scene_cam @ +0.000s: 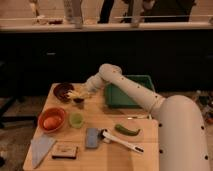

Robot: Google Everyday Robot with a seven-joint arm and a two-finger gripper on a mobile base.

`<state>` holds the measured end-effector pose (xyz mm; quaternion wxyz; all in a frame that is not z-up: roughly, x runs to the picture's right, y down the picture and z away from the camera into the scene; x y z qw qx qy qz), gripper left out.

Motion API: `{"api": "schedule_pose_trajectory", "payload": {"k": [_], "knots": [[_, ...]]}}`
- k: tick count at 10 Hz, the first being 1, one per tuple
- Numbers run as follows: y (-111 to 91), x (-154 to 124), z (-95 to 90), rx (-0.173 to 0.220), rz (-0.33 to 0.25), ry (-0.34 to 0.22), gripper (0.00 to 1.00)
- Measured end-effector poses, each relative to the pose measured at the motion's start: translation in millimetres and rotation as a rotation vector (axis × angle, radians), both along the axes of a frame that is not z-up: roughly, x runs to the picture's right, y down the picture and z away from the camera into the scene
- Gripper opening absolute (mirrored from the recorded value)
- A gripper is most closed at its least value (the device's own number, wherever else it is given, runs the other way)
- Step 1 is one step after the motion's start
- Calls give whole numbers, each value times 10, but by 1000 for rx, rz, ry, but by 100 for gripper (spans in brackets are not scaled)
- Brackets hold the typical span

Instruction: Place banana in metal cup

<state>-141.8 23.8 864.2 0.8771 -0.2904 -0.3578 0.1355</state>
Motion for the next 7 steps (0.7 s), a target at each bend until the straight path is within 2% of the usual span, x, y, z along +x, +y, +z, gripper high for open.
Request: {"api": "schedule_pose_trajectory", "payload": {"k": [3,5,6,7], "knots": [[1,-1,0,0,0,0,7],[1,-1,0,0,0,0,0],[1,-1,0,0,0,0,1],[1,-1,0,0,0,0,8]]}}
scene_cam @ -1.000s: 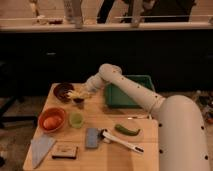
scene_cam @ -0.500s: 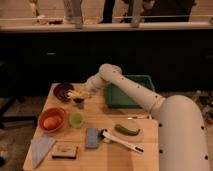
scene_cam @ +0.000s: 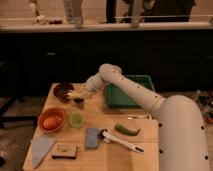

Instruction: Place banana in metal cup

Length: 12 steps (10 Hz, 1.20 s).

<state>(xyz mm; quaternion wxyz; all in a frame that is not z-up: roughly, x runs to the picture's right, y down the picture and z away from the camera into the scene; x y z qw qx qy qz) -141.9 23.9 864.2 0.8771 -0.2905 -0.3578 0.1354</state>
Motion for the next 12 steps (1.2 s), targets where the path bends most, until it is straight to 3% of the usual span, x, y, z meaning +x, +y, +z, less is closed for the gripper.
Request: {"api": "schedule_pose_trajectory", "payload": {"k": [7,12], "knots": [[0,6,1,0,1,1,77],[-1,6,1,0,1,1,80]]}}
